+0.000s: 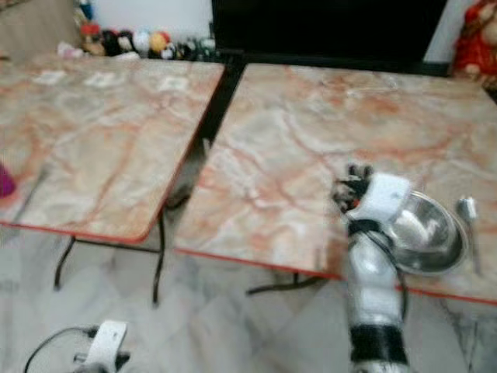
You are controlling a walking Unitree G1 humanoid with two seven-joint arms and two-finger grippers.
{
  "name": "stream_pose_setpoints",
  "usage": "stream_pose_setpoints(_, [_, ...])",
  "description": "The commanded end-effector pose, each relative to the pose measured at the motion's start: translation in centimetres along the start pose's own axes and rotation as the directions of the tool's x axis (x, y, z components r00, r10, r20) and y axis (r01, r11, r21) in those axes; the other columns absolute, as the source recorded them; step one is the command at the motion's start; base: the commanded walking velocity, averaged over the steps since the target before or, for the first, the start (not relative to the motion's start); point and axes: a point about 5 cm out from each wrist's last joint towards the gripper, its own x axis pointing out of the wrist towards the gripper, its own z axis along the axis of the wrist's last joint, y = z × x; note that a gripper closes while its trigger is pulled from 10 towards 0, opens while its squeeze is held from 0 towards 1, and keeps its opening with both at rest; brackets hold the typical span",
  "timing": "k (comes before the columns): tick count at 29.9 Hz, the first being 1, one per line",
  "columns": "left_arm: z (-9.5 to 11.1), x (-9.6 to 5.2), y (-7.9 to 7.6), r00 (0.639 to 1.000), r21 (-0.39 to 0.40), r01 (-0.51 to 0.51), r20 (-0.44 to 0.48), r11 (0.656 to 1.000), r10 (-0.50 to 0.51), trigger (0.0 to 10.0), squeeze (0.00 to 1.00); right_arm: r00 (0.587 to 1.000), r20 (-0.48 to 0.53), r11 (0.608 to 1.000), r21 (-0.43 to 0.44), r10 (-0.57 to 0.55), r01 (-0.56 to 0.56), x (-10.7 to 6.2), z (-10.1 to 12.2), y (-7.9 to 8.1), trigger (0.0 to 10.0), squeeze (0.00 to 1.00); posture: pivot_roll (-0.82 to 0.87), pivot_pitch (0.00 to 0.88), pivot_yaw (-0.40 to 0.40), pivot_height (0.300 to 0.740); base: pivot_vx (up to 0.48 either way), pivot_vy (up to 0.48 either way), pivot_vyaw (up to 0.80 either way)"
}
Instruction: Setting the table
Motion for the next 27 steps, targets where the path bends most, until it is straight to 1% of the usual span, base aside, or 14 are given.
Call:
stream_pose_setpoints(1, [-0.45,0.01,-0.54,1.000,-0.003,0.013,-0.021,1.000,-0.013,10.0,0.00,1.000,0.021,1.000,-0.021,-0.017,0.018,0.07,0.53,-0.78,10.0,0.00,0.09,0.019,0.020,0.740,0.000,0.480,0.00])
stream_pose_setpoints(6, [-0.36,0.03,-0.58,1.000,-0.008,0.010,-0.018,1.000,-0.010,10.0,0.00,1.000,0.025,1.000,-0.029,-0.008,0.008,0.23,0.68,-0.53,10.0,0.00,0.09,0.036,0.016,0.740,0.000,0.480,0.39])
stream_pose_setpoints(11, [-0.28,0.06,-0.64,1.000,-0.018,0.005,-0.018,1.000,-0.006,10.0,0.00,1.000,0.020,1.000,-0.004,-0.014,0.014,0.34,0.64,-0.39,10.0,0.00,0.09,0.057,0.012,0.740,0.000,0.480,0.00])
stream_pose_setpoints(27, [-0.04,0.16,-0.94,1.000,-0.042,0.003,-0.011,0.999,-0.004,10.0,0.00,1.000,0.021,1.000,0.005,-0.012,0.012,0.95,0.93,0.01,10.0,0.00,0.09,0.082,-0.004,0.740,0.000,0.480,0.00])
